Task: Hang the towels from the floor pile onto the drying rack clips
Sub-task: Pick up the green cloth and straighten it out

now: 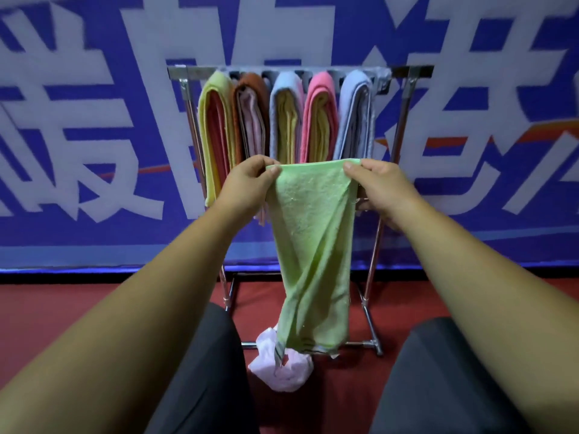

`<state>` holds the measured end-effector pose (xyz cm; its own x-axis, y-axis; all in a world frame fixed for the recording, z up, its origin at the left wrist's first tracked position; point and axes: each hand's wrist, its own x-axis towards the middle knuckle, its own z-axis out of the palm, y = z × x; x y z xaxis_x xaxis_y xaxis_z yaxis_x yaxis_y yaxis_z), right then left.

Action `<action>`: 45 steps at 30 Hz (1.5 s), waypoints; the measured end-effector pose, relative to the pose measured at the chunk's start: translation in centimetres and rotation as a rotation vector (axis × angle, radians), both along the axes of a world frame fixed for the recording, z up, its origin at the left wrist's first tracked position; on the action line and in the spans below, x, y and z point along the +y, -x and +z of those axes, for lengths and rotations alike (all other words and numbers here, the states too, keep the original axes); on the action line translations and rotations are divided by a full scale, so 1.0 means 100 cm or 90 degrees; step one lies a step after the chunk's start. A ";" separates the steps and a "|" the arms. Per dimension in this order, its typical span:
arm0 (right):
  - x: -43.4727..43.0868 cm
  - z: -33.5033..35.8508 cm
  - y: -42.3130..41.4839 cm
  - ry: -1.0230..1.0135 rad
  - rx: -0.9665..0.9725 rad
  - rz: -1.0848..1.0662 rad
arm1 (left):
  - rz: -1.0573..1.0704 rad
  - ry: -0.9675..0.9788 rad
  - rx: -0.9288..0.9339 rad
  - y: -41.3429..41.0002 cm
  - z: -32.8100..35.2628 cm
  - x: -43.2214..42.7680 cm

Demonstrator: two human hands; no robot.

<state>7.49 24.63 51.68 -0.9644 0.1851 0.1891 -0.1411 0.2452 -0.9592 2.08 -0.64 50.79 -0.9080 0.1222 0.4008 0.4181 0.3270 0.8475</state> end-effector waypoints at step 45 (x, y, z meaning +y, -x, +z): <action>-0.063 0.121 0.005 0.174 -0.043 -0.055 | 0.247 0.058 0.064 -0.020 0.148 0.003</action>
